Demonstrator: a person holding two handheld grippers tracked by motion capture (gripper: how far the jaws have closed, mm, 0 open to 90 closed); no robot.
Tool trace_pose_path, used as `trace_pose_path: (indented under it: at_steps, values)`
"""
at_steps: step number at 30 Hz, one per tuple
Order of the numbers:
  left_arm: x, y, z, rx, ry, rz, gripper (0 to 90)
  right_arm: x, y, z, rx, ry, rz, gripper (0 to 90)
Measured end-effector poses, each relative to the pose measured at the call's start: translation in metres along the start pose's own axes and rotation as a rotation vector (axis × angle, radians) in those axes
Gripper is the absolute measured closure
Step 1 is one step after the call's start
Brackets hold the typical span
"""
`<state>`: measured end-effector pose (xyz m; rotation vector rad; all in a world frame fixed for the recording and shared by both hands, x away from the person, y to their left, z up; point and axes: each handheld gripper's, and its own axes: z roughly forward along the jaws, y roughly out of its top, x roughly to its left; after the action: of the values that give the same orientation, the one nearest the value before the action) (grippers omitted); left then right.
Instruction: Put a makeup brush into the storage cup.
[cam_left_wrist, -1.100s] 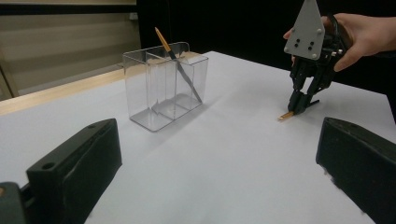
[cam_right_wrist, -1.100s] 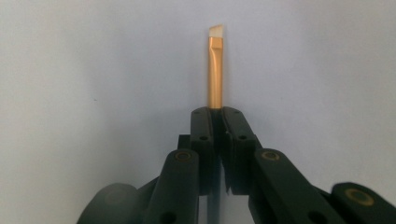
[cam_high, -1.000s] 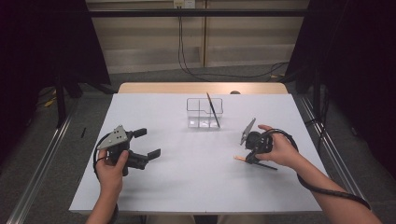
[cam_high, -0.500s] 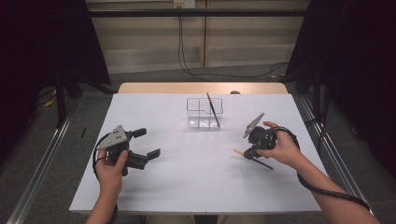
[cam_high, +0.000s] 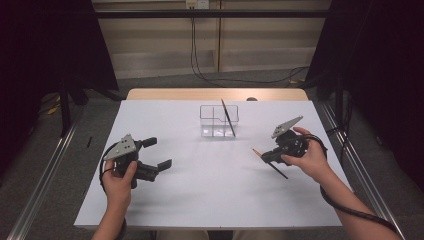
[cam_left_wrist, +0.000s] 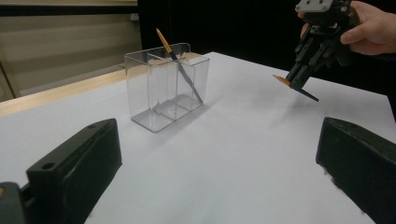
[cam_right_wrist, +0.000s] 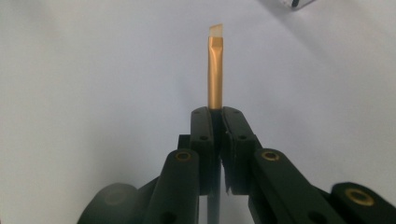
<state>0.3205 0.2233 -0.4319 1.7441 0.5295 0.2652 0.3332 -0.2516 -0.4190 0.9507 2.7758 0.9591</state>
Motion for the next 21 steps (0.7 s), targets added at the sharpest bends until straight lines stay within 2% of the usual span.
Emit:
trace_pose_path:
  at_steps: [4, 9, 19, 21]
  values:
    - [0.0, 0.0, 0.0, -0.001, -0.001, -0.001, 0.2, 0.0, -0.002, -0.006, -0.062, -0.014, 0.014, 84.3]
    - [0.0, 0.0, 0.0, 0.0, 0.0, -0.001, 0.1, -0.001, -0.005, -0.012, -0.167, -0.03, 0.037, 84.3]
    - [0.0, -0.001, 0.0, 0.0, 0.003, -0.003, 0.1, -0.001, -0.011, -0.023, -0.375, -0.047, 0.109, 84.3]
    - [0.0, -0.001, 0.0, -0.001, 0.0, -0.006, 0.1, -0.001, -0.012, -0.024, -0.403, -0.055, 0.117, 84.3]
